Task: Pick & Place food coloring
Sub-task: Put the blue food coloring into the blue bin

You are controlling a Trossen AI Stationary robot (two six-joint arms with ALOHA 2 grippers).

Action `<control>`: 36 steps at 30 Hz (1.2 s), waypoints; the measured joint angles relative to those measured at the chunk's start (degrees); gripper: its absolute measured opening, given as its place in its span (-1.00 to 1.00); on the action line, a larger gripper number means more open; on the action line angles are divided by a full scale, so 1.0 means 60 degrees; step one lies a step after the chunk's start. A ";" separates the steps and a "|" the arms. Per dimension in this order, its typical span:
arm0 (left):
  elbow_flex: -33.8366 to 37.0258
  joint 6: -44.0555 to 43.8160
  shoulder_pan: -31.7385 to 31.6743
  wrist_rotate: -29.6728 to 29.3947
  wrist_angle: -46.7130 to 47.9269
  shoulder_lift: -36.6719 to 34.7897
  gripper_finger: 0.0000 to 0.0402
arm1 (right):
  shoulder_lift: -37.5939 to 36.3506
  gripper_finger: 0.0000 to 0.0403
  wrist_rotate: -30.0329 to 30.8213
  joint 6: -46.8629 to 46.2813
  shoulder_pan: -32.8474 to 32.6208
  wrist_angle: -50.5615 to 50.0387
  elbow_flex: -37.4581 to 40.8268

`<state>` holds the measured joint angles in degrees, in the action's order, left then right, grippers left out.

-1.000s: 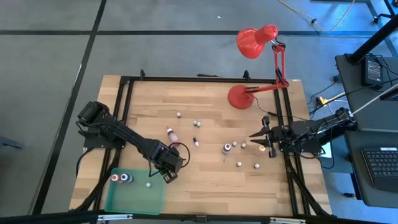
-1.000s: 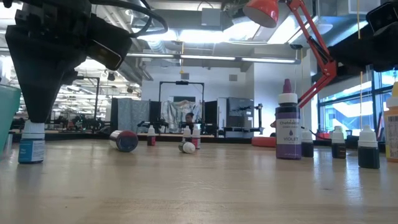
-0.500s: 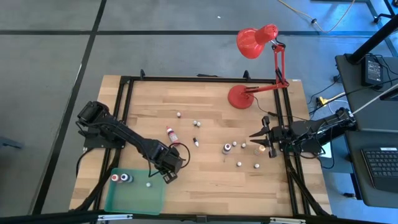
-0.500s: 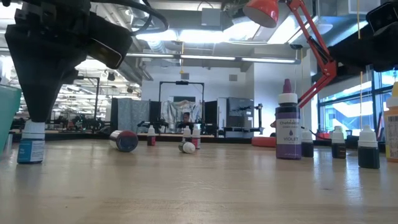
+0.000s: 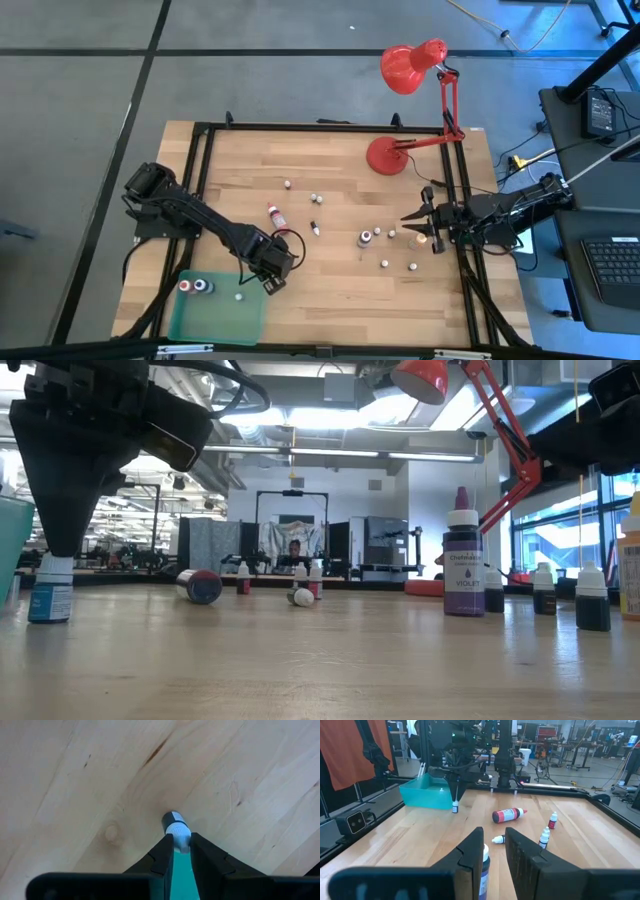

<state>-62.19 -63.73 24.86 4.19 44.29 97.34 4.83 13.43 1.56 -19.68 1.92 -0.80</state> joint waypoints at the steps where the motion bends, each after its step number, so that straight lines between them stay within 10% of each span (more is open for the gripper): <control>1: 0.0000 0.0001 0.0000 0.0000 0.0000 0.0004 -0.70 | 0.0000 -0.58 0.0000 0.0000 0.0001 0.0003 0.0000; 36: 0.0022 -0.0001 0.0025 -0.0100 0.0011 0.0022 -0.34 | 0.0001 -0.58 0.0000 0.0000 0.0001 0.0001 -0.0003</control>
<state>-62.06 -63.74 25.02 3.58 44.36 97.47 4.84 13.43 1.56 -19.67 1.93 -0.81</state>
